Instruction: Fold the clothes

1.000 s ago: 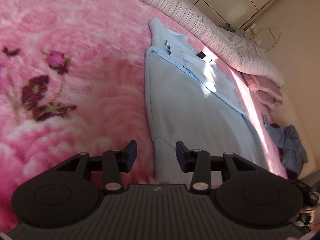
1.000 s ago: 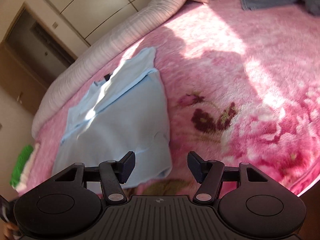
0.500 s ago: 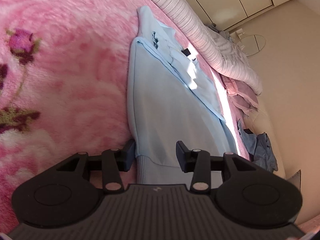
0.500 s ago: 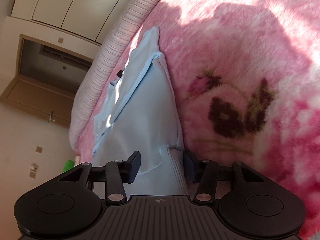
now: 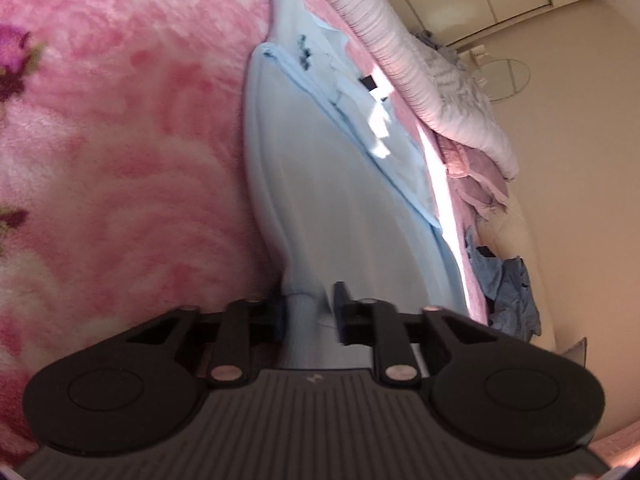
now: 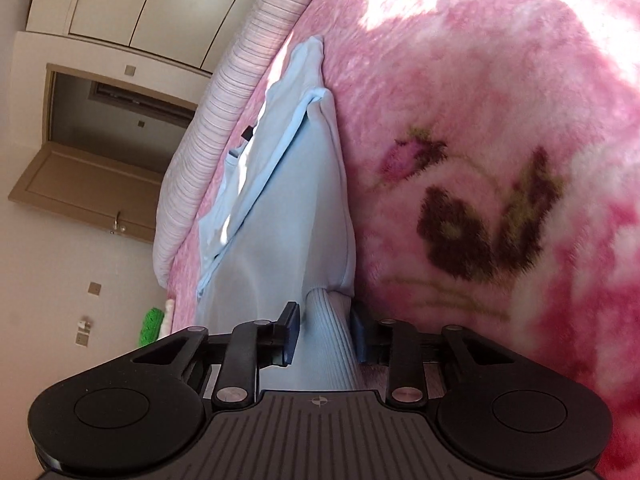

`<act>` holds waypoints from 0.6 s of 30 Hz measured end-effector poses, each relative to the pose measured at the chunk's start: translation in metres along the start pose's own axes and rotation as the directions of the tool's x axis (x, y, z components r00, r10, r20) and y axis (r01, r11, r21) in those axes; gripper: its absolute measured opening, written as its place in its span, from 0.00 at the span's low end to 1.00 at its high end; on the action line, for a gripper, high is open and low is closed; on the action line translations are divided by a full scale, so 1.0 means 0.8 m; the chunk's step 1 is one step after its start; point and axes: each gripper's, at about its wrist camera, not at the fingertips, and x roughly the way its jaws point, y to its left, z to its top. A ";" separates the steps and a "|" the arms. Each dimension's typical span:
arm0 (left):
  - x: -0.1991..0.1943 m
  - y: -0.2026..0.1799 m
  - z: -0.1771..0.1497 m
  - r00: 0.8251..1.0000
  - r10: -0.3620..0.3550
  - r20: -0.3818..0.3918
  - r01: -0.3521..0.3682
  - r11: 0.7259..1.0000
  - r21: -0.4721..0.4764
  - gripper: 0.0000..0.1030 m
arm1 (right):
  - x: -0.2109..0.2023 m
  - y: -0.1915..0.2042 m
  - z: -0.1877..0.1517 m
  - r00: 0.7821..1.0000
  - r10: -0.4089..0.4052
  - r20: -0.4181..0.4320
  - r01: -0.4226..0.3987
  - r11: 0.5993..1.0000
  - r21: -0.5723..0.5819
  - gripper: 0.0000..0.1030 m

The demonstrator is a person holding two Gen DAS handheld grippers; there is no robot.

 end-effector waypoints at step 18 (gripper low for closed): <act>-0.078 -0.030 -0.037 0.995 -0.007 0.098 -0.007 0.990 0.141 0.04 | -0.041 0.052 -0.035 0.999 -0.042 0.013 0.043 0.993 -0.107 0.09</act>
